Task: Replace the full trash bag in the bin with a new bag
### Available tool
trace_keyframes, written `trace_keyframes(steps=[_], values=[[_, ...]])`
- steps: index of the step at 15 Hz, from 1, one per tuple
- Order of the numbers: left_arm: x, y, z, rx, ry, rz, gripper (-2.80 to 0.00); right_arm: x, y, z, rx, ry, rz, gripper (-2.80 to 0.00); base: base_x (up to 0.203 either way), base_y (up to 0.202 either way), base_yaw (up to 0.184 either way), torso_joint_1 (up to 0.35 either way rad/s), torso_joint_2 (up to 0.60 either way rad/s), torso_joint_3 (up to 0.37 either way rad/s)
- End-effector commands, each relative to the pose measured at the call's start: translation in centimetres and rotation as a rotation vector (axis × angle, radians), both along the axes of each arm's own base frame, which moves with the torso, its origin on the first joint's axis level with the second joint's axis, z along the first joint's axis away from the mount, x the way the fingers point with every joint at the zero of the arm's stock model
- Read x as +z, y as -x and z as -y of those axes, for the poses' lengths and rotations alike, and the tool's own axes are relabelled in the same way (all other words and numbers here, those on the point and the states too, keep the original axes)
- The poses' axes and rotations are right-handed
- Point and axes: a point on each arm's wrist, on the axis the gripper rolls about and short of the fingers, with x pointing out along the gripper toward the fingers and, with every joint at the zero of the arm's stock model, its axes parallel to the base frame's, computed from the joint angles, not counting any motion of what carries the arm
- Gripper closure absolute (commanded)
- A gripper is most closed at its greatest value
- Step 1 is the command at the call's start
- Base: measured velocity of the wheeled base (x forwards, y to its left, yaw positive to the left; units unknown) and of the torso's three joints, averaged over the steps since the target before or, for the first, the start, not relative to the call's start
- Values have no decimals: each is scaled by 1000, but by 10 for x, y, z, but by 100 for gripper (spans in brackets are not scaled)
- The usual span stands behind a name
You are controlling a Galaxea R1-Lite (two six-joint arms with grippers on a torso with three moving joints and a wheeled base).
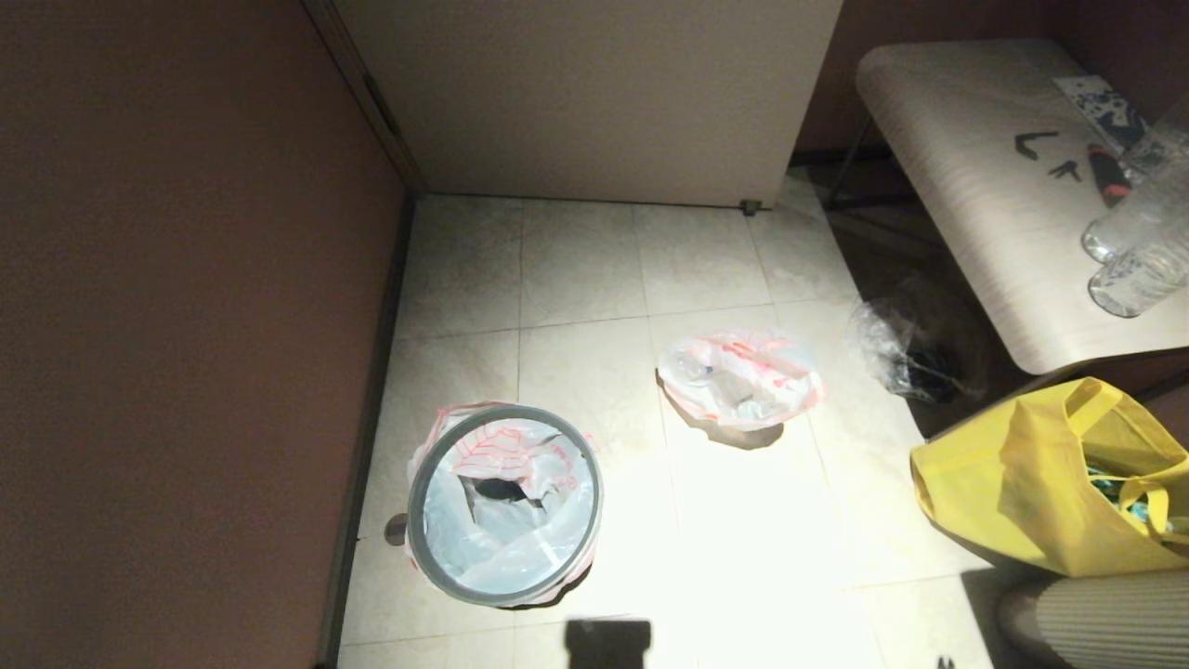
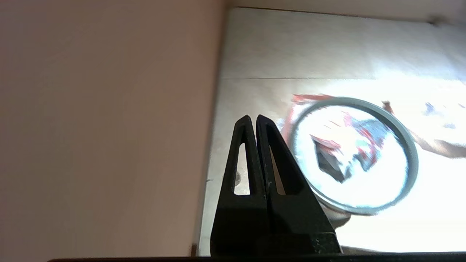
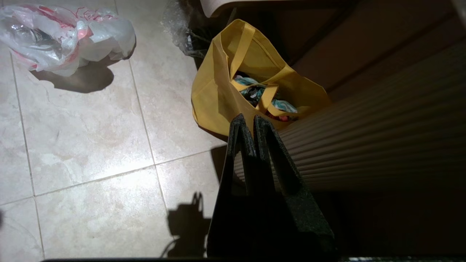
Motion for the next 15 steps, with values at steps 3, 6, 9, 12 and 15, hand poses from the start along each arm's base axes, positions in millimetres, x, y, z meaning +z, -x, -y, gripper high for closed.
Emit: trace_keyframes(steps=[3,6,9,12,15], values=[[-5,-2,3,-124,-40,-31,0,-29,27,-3,63,-1,55,0,0,0,0,0,0,0],[-19,-2,5,-200,-24,-168,0,-63,14,-6,193,-21,52,0,0,0,0,0,0,0],[-18,-2,5,-202,6,-169,0,-74,4,-10,373,-22,107,0,0,0,0,0,0,0],[-19,-2,5,-203,7,-172,0,-81,4,-11,399,-32,35,0,0,0,0,0,0,0],[-19,-2,5,-204,5,-171,0,-81,4,-11,396,-72,47,0,0,0,0,0,0,0]])
